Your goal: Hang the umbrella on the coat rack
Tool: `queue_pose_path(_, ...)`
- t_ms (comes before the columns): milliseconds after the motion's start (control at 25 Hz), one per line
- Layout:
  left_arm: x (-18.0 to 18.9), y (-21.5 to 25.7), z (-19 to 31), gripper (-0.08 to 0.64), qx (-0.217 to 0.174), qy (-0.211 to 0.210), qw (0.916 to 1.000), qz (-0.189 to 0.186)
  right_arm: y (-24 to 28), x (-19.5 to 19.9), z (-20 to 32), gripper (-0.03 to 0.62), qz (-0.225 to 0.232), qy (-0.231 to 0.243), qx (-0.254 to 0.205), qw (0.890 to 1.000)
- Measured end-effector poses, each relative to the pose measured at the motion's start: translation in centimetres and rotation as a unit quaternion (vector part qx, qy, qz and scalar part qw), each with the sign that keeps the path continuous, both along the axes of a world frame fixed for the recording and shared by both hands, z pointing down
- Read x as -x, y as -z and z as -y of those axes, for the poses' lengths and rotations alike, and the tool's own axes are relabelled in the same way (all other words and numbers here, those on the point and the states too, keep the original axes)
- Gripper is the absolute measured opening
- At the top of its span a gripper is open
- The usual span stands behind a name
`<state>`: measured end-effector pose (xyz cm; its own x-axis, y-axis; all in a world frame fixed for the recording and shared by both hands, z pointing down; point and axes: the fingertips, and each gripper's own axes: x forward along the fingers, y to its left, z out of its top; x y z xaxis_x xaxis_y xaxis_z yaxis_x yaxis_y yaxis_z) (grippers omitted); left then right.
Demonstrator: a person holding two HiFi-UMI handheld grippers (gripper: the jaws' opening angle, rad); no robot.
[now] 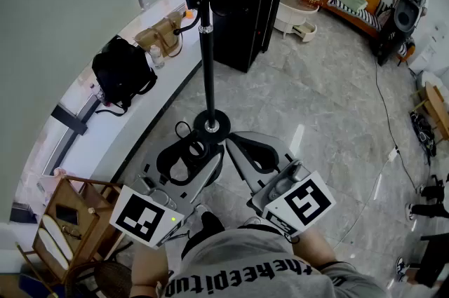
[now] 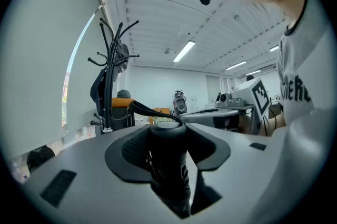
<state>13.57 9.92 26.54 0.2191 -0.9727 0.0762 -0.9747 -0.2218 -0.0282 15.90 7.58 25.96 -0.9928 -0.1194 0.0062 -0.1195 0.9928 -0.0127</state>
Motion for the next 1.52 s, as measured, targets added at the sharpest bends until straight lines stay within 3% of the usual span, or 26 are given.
queue_pose_path(440, 1.1, -0.1, 0.3, 0.207, -0.014, -0.004, 0.9998, 0.011, -0.5, 0.9, 0.1, 0.011, 0.003, -0.008, -0.006, 1.000)
queue_pose_path(920, 6.8, -0.4, 1.5, 0.207, -0.009, -0.035, 0.9993, 0.010, -0.6, 5.9, 1.7, 0.011, 0.022, -0.041, 0.029, 0.998)
queue_pose_path(1520, 9.8, -2.6, 6.8, 0.207, 0.023, -0.057, 0.9981, -0.006, -2.0, 9.4, 6.4, 0.011, 0.001, -0.053, 0.016, 0.998)
